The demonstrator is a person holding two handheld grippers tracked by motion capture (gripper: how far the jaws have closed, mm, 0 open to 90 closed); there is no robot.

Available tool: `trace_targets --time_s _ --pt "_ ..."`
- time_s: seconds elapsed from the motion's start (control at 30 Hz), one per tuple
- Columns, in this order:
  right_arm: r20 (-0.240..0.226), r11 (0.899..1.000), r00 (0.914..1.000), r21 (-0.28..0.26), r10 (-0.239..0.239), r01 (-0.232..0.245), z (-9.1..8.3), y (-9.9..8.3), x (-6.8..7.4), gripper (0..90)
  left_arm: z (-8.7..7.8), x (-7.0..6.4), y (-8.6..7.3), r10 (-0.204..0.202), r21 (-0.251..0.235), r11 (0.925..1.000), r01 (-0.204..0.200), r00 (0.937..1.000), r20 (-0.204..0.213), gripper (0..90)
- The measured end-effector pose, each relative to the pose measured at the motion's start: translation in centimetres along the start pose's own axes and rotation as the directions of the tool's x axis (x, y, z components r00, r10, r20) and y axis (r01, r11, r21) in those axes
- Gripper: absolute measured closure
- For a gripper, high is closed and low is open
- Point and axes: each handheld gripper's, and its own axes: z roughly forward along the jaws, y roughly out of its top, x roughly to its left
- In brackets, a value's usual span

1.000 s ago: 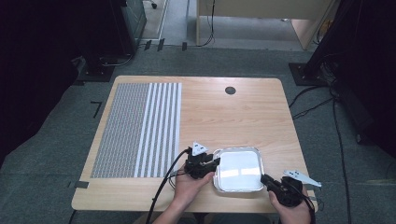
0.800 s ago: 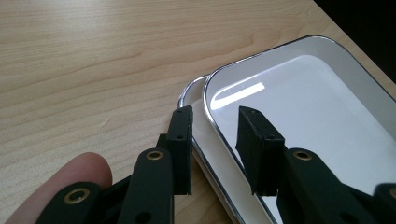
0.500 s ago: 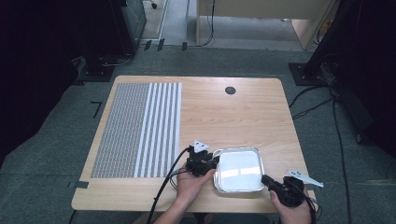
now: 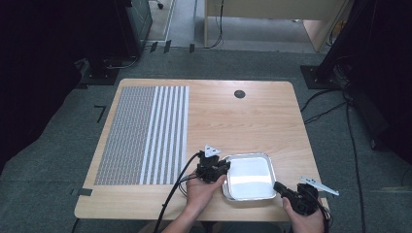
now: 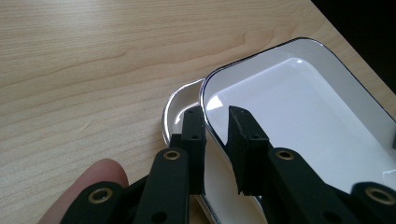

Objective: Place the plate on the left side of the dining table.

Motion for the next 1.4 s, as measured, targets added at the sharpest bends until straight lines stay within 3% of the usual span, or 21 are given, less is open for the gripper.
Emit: trace_targets --time_s 0.2,0.37,0.57,0.73,1.03,1.4 --pt "0.002 1.0 0.9999 -0.005 -0.014 0.014 0.0 -0.1 0.1 88.8 0.4 -0.6 0.4 0.021 0.038 0.9991 -0.019 0.9985 -0.051 77.2" --pt "0.008 1.0 0.9995 -0.003 -0.03 0.03 0.1 -0.1 0.2 88.6 1.0 -0.5 0.5 -0.007 0.077 0.997 0.01 0.9992 -0.04 73.6" --pt "0.009 0.999 0.9993 -0.004 -0.037 0.037 0.2 -0.2 0.4 88.0 1.3 -0.4 0.6 -0.022 0.075 0.9968 0.026 0.9982 -0.055 78.1" --pt "0.025 0.999 0.9987 -0.006 -0.045 0.045 0.2 -0.2 0.6 88.2 1.6 -0.6 0.7 -0.011 0.077 0.9969 0.017 0.9966 -0.081 78.7" --pt "0.046 0.999 0.9977 -0.004 -0.05 0.051 0.1 -0.2 1.2 89.5 0.8 -0.8 1.1 0.022 0.083 0.9964 -0.015 0.9966 -0.08 78.6" --pt "0.045 0.998 0.9971 -0.011 -0.061 0.062 -0.1 -0.1 1.7 89.7 0.2 -0.6 1.4 0.029 0.083 0.9963 -0.023 0.9972 -0.069 79.2"
